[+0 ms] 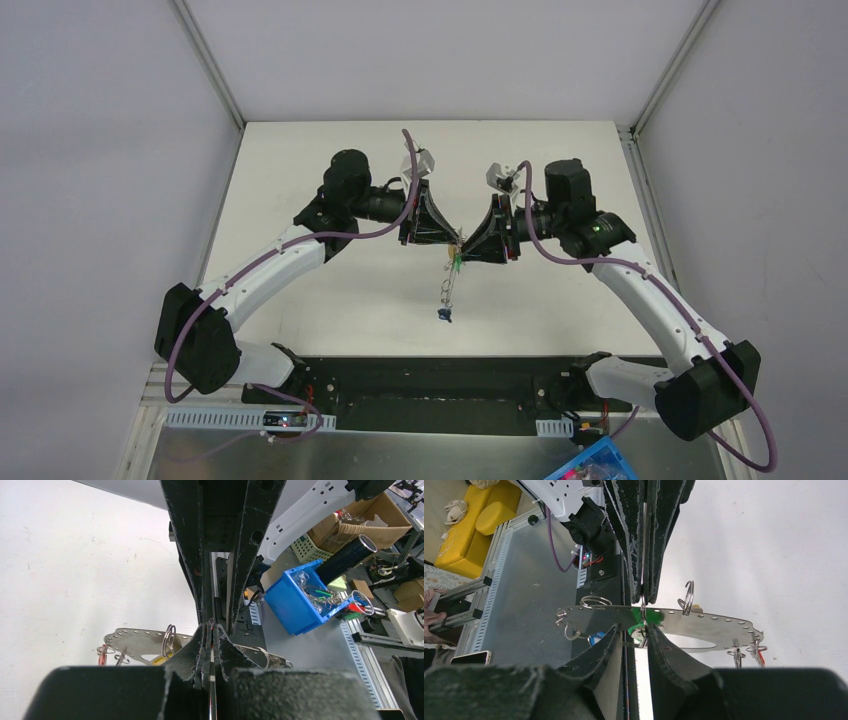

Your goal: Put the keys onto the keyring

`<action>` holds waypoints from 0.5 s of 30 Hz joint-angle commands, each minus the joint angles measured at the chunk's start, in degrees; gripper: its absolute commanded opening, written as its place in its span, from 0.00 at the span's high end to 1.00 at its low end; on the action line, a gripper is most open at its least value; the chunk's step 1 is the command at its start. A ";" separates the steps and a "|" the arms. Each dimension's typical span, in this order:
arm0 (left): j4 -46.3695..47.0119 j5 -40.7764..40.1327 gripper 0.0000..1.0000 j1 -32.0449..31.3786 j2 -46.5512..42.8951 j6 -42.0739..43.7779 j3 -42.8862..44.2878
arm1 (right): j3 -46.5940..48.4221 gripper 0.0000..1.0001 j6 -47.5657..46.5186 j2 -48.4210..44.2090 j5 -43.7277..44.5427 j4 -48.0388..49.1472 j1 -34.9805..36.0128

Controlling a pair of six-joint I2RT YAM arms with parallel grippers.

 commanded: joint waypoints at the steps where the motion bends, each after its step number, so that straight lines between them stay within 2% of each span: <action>1: 4.02 0.88 1.00 0.38 -1.43 -0.30 -0.12 | 3.44 0.71 -0.92 -0.72 -0.13 0.03 -0.35; 5: 3.93 1.14 1.00 0.38 -1.37 -0.21 -0.34 | 4.46 0.67 -0.92 -0.12 0.75 0.01 -0.34; 11: 3.94 1.13 1.00 0.38 -1.29 -0.29 -0.19 | 4.71 0.66 0.04 1.34 0.36 1.08 -0.16; 15: 4.11 1.05 1.00 0.38 -1.18 -0.46 -0.07 | 4.41 0.73 0.21 1.99 -0.15 1.41 0.32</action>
